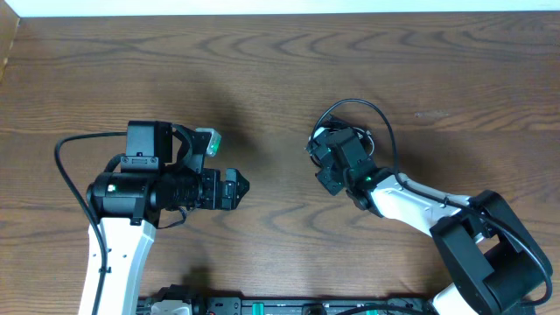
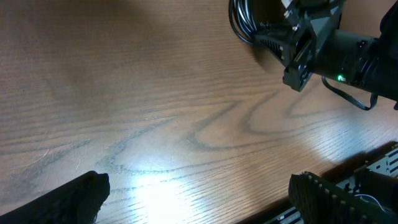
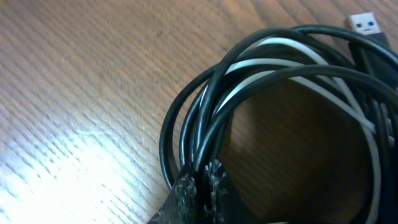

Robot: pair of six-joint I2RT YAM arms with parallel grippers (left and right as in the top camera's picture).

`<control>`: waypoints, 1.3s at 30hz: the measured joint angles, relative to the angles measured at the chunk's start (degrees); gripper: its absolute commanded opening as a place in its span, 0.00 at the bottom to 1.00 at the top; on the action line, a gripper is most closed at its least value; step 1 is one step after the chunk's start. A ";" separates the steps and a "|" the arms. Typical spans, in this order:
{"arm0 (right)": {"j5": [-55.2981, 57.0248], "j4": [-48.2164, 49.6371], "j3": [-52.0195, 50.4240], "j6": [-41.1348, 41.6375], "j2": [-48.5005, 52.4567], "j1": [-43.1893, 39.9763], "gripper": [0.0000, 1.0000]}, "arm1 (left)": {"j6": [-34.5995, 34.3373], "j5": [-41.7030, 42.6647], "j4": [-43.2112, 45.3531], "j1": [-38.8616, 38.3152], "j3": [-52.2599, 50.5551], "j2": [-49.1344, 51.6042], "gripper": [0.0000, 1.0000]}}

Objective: Untangle cables
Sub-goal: 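Bring the left gripper to the bundle and grasp a black cable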

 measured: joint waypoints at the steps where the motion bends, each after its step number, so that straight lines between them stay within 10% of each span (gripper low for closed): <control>1: 0.07 0.35 -0.04 0.92 -0.04 0.11 0.01 | 0.00 0.00 0.00 0.00 0.00 0.00 0.98; 17: -2.69 1.42 0.24 6.19 -26.08 1.16 0.01 | 9.64 17.99 5.51 0.00 -0.09 0.00 0.99; 39: -10.43 2.12 0.24 6.38 -30.49 4.68 0.02 | 12.83 24.76 20.87 -2.86 -0.11 9.49 0.88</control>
